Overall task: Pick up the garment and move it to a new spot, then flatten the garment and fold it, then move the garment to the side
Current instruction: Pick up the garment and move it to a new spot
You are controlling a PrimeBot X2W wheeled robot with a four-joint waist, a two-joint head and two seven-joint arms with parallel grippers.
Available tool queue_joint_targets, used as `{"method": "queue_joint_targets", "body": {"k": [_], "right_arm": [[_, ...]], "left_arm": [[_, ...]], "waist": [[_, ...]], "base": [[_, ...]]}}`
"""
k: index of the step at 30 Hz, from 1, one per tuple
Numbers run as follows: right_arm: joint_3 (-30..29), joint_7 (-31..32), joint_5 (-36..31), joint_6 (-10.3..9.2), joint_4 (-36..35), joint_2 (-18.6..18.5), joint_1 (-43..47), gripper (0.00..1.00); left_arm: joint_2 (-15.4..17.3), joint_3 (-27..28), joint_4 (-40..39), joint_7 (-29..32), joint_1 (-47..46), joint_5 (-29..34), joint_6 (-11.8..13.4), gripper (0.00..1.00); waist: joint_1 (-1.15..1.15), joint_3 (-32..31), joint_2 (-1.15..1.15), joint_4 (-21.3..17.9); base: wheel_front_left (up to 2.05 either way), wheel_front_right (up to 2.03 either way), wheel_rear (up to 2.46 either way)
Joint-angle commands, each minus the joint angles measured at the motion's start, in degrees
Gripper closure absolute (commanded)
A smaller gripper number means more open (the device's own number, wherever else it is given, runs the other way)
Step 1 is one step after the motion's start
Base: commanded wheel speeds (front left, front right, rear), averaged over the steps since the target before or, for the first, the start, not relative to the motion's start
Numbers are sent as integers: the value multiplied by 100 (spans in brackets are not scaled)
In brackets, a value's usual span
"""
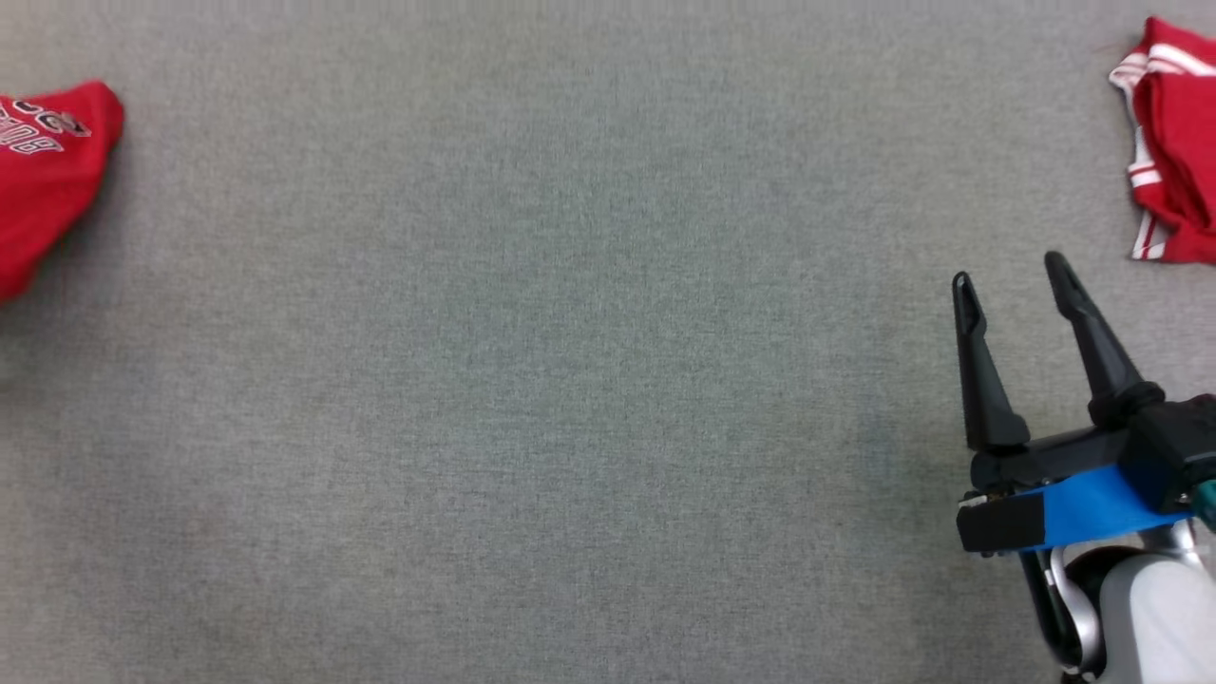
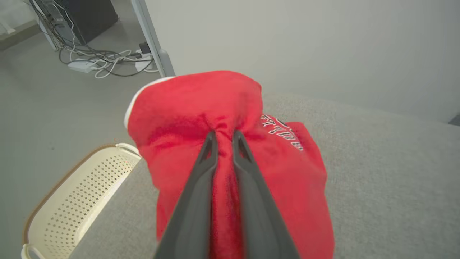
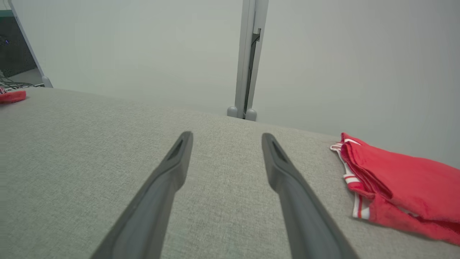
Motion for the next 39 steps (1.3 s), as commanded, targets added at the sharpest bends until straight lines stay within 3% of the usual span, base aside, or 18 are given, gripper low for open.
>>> {"method": "queue_joint_targets", "body": {"k": [1,8,12,21,30,39], "right_arm": [[18,-63,65,1,73,37,97,0],[76,-384,404,1,578,158,205,0],[119,-559,477,1,822,184,250,0],[335,-876,893,1,1378,188,373,0],[526,-1042,1135,1,1731,187,431,0],[531,-1099,1294,1,1834,187,422,0]], "left_arm": [[21,-60,-87,-235,-168,74,-6,100],[98,-456,-671,-1092,-636,565,26,100],[15,-702,-1351,-1158,-879,817,13,100],[-560,-1319,-2804,-946,-1053,933,-10,100],[-1147,-1799,-3381,-545,-314,832,63,100],[-1514,-2134,-3472,-529,1221,611,267,100]], "waist": [[0,-180,1,-101],[0,-788,1,-374],[0,-1071,1,-635],[0,-1555,1,-1397],[0,-1783,1,-1960],[0,-1827,1,-2037]], "base": [[0,0,0],[0,0,0],[0,0,0],[0,0,0],[0,0,0],[0,0,0]]}}
